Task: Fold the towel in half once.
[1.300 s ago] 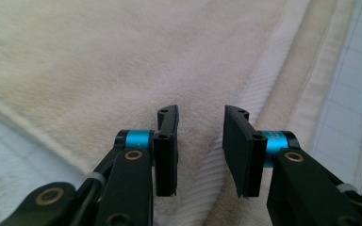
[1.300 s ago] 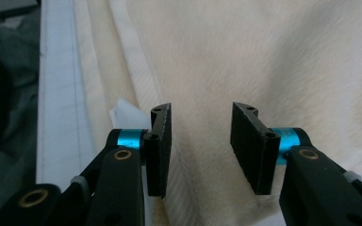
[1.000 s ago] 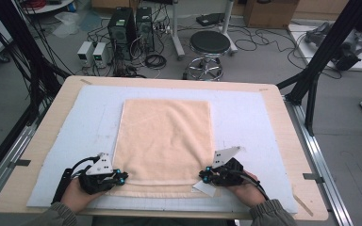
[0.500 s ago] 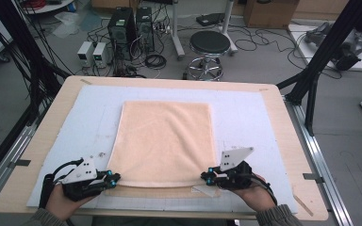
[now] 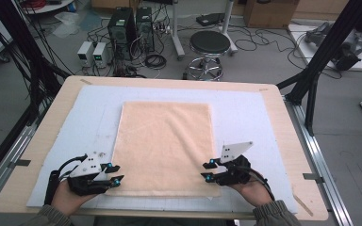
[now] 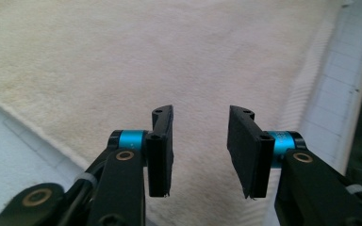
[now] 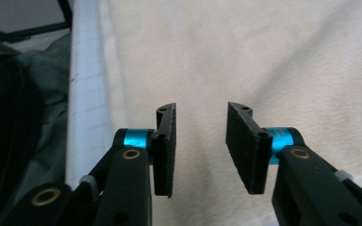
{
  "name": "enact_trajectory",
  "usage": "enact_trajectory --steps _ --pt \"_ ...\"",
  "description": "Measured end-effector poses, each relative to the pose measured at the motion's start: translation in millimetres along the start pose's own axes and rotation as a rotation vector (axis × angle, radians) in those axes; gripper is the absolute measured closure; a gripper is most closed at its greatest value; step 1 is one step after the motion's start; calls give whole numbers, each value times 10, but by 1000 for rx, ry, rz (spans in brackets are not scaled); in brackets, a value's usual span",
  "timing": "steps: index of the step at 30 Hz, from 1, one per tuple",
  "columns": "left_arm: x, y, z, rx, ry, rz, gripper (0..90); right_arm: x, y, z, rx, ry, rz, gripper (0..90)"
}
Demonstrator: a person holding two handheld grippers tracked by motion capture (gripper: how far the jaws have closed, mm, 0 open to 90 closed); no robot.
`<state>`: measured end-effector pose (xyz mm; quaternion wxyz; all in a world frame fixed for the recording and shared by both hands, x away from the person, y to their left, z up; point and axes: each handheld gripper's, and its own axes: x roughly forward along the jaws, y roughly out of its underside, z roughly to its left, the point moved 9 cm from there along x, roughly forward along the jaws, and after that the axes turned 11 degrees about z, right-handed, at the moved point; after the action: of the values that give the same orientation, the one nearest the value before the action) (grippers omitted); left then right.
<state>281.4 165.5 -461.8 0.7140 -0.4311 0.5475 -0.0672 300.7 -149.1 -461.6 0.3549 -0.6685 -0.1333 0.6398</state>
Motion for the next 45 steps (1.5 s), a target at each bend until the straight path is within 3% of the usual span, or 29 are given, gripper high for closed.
enact_trajectory --steps 8,18,23,27,29,34,45 --pt "54 -96 189 -55 -35 -28 487 -35 -25 -302 86 78 -47 445" --pt "98 -210 357 -99 -78 -73 394 -23 -131 -572 133 153 -67 288" --pt "49 -229 386 -113 -104 -97 357 42 -142 -596 138 164 -62 242" --pt "80 -187 394 -122 -112 -74 311 50 -148 -605 157 184 -67 189" --pt "108 -158 384 -107 -115 -52 299 72 -150 -611 178 193 -69 168" --pt "106 -148 385 -107 -114 -49 291 131 -128 -595 181 189 -48 159" --pt "90 -131 406 -121 -110 -60 286 105 -137 -601 174 202 -60 159"
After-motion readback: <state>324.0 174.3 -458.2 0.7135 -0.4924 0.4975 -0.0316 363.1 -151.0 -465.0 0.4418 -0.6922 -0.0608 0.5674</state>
